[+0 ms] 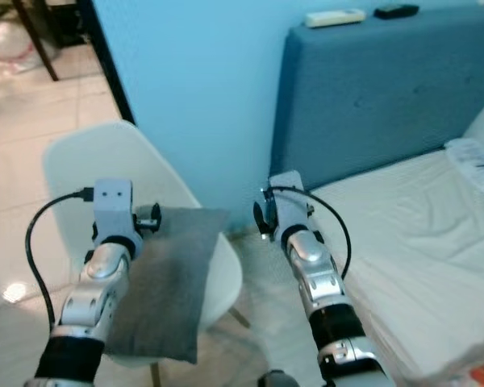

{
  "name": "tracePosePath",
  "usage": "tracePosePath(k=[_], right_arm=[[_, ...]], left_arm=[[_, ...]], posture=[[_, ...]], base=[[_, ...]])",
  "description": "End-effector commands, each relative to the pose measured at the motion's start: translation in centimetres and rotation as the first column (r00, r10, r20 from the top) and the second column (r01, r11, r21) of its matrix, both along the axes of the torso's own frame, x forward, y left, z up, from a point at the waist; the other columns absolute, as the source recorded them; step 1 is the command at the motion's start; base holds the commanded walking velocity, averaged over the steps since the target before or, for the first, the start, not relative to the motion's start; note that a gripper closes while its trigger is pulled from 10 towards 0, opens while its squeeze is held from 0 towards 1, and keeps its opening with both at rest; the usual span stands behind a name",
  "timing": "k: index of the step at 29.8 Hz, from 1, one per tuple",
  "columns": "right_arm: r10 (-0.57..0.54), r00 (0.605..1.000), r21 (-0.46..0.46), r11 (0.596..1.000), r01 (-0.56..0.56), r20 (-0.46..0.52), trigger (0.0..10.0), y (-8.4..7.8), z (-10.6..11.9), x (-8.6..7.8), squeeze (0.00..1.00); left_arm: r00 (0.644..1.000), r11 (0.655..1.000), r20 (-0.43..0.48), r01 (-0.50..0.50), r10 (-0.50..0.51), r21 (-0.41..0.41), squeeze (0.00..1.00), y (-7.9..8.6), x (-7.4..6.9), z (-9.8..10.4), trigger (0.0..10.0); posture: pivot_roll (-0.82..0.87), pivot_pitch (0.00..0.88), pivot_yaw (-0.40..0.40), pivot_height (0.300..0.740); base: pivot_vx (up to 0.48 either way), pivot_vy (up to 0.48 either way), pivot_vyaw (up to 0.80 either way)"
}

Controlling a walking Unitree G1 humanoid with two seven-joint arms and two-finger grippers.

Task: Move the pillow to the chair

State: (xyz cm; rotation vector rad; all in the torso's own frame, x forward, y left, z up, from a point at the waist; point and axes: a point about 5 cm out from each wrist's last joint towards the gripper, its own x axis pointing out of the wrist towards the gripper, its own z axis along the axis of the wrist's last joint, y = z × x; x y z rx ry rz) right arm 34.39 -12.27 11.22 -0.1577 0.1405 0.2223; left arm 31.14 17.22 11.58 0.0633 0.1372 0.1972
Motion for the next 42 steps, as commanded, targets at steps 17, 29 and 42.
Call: tracePosePath(k=[17,29,42], right_arm=[[-0.028,0.999,-0.008,1.0,0.028,-0.031,10.0,-0.6,-0.6,-0.3,0.0],[-0.088,0.995,-0.006,0.996,0.088,-0.051,10.0,-1.6,-0.8,-0.2,0.0],[-0.104,0.994,0.031,0.994,0.104,-0.02,10.0,-1.4,-0.2,-0.1,0.0]], left_arm=[[0.997,0.997,-0.044,0.071,-0.07,0.039,0.0,-0.9,0.1,-0.8,10.0],[0.993,0.994,-0.057,0.102,-0.1,0.029,0.0,-1.2,0.2,-0.9,10.0],[0.994,0.995,-0.05,0.098,-0.096,0.036,0.0,-1.0,0.3,-0.9,10.0]], posture=[[0.0,0.094,-0.005,0.721],[0.0,0.09,0.001,0.721],[0.0,0.099,0.001,0.721]], base=[[0.0,0.0,-0.8],[0.0,0.0,-0.8],[0.0,0.0,-0.8]])
